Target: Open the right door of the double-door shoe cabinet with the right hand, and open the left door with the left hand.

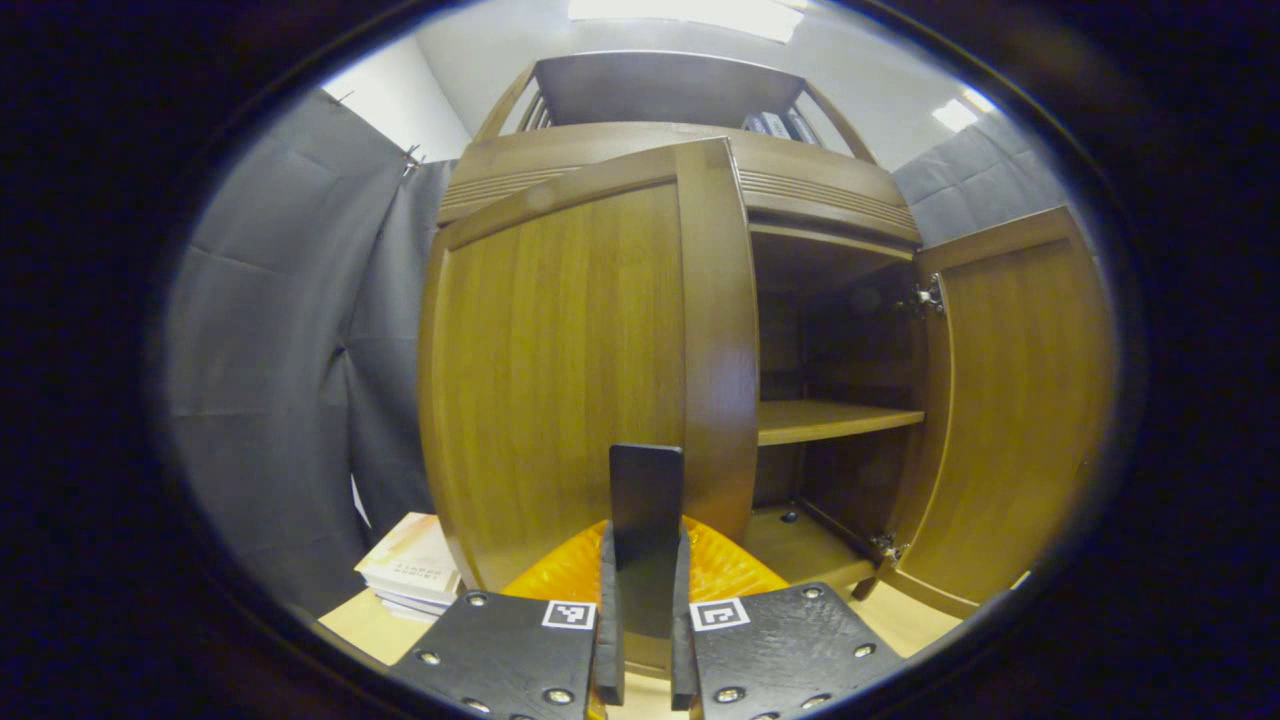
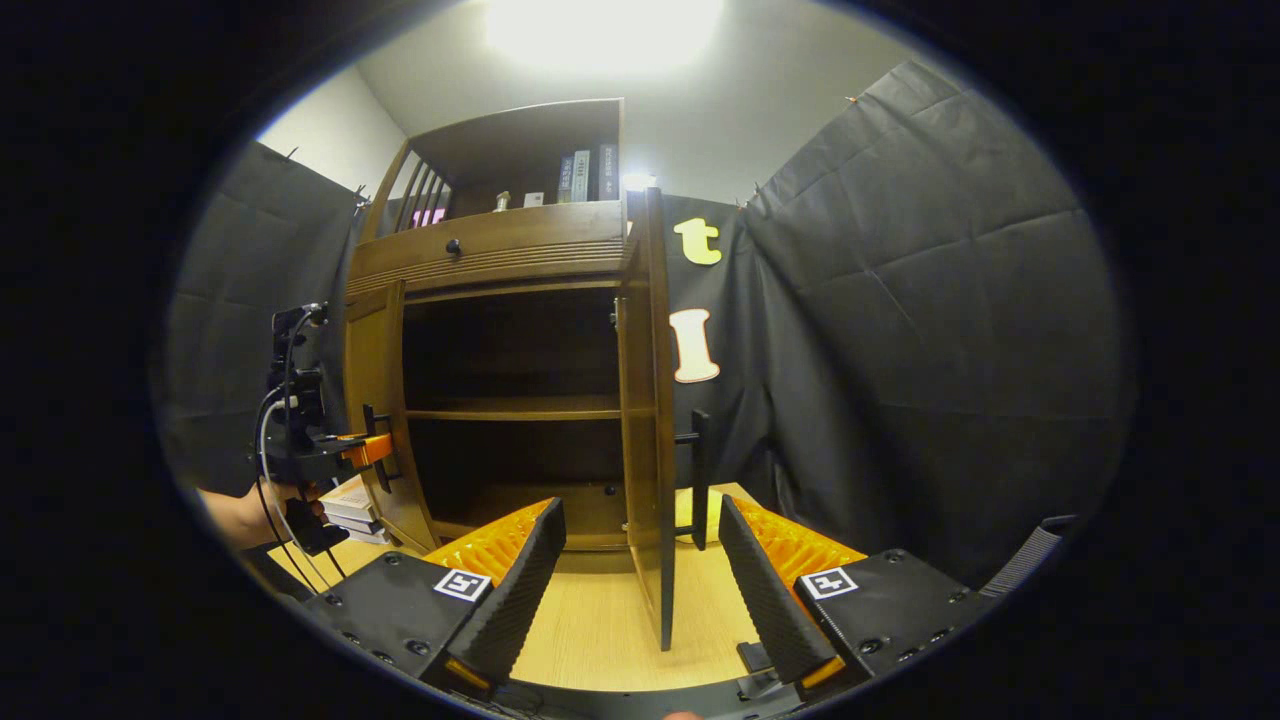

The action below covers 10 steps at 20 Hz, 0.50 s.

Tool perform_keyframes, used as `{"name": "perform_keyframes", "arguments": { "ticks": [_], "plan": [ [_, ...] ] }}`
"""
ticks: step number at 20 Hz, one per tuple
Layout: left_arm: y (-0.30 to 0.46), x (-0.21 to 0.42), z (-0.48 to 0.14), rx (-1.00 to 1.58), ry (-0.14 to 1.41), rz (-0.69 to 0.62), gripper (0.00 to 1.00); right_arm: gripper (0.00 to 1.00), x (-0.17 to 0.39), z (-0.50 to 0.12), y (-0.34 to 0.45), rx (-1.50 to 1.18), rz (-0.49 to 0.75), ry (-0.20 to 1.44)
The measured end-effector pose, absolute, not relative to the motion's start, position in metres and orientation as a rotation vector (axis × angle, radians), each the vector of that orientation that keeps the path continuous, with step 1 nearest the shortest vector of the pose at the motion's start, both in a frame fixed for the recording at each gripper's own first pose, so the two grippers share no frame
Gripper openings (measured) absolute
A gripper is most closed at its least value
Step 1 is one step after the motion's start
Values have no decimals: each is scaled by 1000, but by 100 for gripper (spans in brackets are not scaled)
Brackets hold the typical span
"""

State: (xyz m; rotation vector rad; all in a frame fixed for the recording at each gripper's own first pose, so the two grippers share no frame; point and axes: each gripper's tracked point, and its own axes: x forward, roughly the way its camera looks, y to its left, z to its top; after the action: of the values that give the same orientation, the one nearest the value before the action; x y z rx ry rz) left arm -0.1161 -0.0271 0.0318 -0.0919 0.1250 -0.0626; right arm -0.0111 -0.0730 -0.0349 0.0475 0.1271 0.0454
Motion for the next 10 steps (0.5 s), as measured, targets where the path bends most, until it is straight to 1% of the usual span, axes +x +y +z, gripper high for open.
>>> {"name": "perform_keyframes", "arguments": {
  "ticks": [1,2,3,4,5,6,7,8,10],
  "plan": [
    [-23,-123,31,-95,127,-58,22,97,-11,-33,-71,47,56,127],
    [-18,-127,32,-98,130,-54,22,92,-10,-34,-67,47,66,125],
    [-14,-134,32,-99,133,-51,22,93,-8,-34,-64,47,75,124],
    [-9,-139,33,-99,137,-49,22,96,-7,-34,-59,49,84,124],
    [-5,-144,33,-102,142,-46,22,92,-5,-33,-55,51,92,124],
    [0,-149,33,-105,143,-43,22,92,-5,-34,-51,52,102,125],
    [5,-154,34,-104,143,-40,22,96,-3,-33,-47,51,111,124],
    [8,-156,35,-99,140,-37,22,93,-2,-33,-42,50,121,123],
    [19,-166,36,-104,137,-32,22,93,1,-32,-31,45,142,123]
  ]
}}
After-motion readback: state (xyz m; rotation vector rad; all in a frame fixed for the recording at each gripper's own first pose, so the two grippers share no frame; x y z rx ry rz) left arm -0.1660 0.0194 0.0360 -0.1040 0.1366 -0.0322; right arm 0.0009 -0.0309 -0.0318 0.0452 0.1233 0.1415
